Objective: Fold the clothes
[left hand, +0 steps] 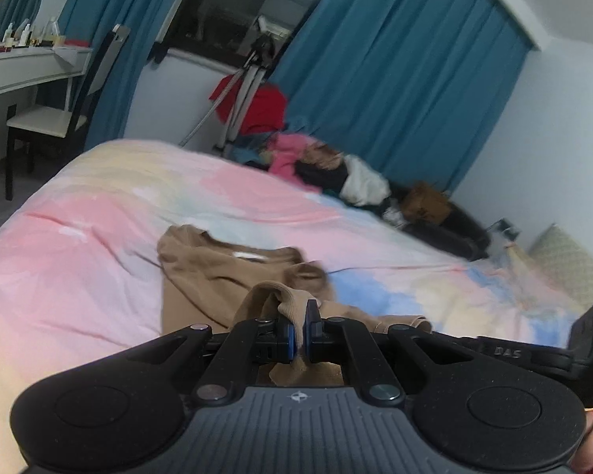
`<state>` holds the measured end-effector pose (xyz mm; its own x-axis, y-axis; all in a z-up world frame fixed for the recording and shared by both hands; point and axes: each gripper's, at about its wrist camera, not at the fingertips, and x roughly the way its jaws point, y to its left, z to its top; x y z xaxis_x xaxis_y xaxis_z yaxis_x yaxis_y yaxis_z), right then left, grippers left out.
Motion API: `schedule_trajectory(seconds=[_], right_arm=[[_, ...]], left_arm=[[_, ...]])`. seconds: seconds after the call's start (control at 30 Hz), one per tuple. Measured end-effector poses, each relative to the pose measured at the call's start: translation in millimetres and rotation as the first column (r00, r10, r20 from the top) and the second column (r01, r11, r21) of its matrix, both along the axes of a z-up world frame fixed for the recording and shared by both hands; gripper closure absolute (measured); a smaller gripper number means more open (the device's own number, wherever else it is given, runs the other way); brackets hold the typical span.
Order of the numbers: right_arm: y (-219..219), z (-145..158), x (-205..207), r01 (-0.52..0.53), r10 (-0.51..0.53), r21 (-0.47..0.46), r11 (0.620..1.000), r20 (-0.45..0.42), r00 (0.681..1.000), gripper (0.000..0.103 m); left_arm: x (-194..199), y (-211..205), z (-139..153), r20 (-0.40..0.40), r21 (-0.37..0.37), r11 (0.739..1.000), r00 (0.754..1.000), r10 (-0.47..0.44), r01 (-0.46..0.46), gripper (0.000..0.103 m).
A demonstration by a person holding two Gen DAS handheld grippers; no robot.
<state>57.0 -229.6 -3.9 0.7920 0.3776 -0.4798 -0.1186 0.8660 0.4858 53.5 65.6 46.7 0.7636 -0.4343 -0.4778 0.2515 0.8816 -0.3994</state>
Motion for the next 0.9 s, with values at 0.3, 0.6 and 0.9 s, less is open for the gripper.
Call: schedule_trajectory(seconds=[0.3, 0.6, 0.9], right_arm=[[15, -59, 68, 0.015, -0.029, -0.15, 0.989, -0.086, 0.996, 0.095], [25, -79, 80, 0.015, -0.037, -0.207, 0.978, -0.103, 0.994, 0.094], [35, -49, 28, 0.078, -0.068, -0.248, 0.966, 0.046, 0.997, 0.025]], left_arm=[[91, -8, -99, -0.132, 0.077, 0.997, 0.991, 0.013, -0.003, 0.096], [94, -13, -115, -0.106, 0.15, 0.989, 0.994, 0.033, -0.017, 0.089], [54, -23, -79, 0.043, 0.226, 0.971, 0.997, 0.07, -0.077, 0.03]])
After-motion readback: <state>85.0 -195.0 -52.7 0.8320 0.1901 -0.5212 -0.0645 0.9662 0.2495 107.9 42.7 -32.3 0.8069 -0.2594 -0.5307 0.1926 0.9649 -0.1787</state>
